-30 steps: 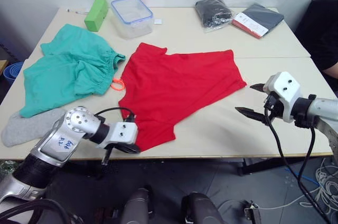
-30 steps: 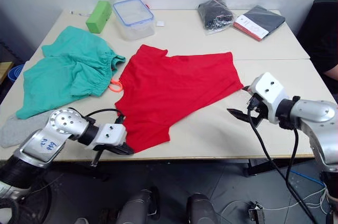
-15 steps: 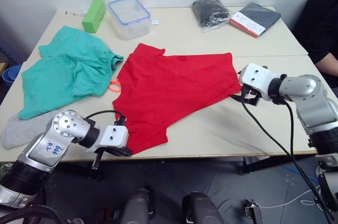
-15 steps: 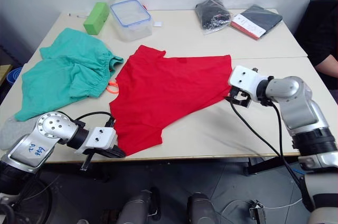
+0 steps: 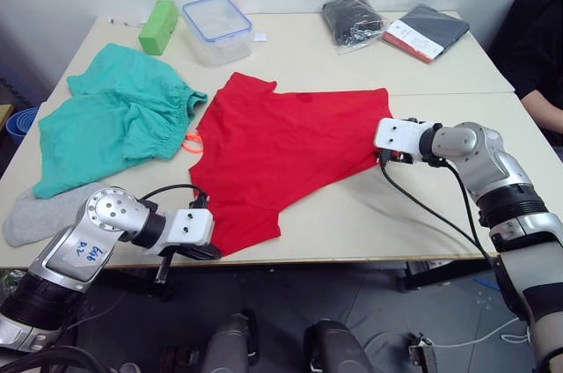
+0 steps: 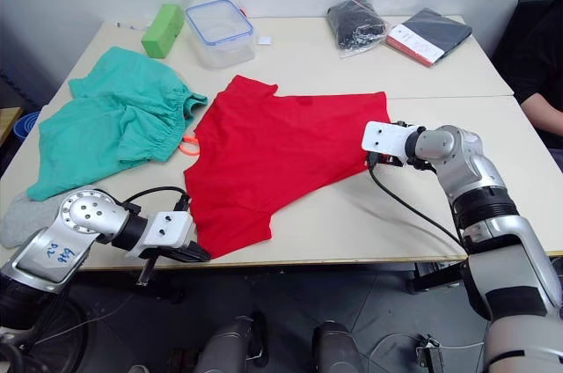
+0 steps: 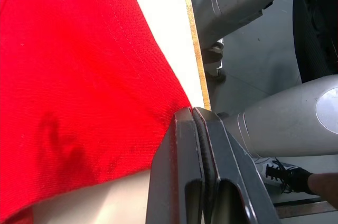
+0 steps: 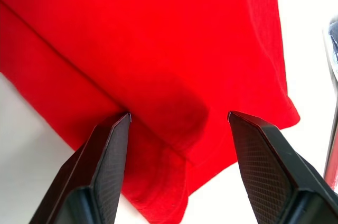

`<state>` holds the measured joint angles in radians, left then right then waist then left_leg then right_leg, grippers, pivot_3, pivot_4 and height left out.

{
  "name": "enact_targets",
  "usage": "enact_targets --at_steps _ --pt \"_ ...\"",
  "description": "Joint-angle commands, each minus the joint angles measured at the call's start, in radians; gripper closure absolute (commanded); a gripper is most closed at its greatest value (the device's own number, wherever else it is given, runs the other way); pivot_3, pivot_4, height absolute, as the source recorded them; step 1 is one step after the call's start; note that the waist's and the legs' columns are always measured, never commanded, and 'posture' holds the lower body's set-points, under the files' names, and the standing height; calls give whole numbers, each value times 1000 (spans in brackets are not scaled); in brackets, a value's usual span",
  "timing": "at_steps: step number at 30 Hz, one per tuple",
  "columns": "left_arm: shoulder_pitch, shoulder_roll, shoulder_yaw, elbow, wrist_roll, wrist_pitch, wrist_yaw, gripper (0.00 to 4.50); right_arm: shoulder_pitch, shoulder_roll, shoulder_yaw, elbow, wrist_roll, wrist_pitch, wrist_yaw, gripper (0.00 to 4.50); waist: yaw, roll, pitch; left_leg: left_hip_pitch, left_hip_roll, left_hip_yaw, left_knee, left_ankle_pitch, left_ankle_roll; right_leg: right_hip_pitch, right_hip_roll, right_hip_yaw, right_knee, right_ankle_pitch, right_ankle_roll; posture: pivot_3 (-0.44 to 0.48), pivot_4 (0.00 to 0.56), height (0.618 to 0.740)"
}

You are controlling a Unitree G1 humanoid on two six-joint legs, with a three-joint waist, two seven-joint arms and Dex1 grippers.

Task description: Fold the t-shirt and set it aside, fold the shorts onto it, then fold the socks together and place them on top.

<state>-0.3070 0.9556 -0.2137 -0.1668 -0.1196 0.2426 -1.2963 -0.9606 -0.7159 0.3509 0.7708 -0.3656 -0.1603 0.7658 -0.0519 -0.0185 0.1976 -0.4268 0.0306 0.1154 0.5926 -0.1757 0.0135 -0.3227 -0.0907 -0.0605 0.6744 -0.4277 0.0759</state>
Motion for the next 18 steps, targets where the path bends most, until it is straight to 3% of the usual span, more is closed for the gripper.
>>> enact_targets --at_steps 1,3,10,18 --pt "17 -1 -8 21 32 21 29 4500 -42 10 6 42 -34 -46 -31 1727 0 0 0 0 0 0 0 0 0 0 0 0 0 0 0 0 150 740" --pt "16 0 -6 24 32 20 29 4500 -52 15 18 66 -63 -65 -45 2154 0 0 0 1 0 0 0 0 0 0 0 0 0 0 0 0 150 740" --pt "14 3 6 31 25 23 30 4500 -60 42 22 100 -73 -91 -43 4478 -1 0 0 1 0 0 0 0 0 0 0 1 1 0 0 0 150 740" --pt "13 5 13 52 19 17 26 4500 -39 -14 -20 8 -36 -113 23 4478 -1 1 1 1 0 1 0 0 0 0 0 1 1 0 0 0 150 740"
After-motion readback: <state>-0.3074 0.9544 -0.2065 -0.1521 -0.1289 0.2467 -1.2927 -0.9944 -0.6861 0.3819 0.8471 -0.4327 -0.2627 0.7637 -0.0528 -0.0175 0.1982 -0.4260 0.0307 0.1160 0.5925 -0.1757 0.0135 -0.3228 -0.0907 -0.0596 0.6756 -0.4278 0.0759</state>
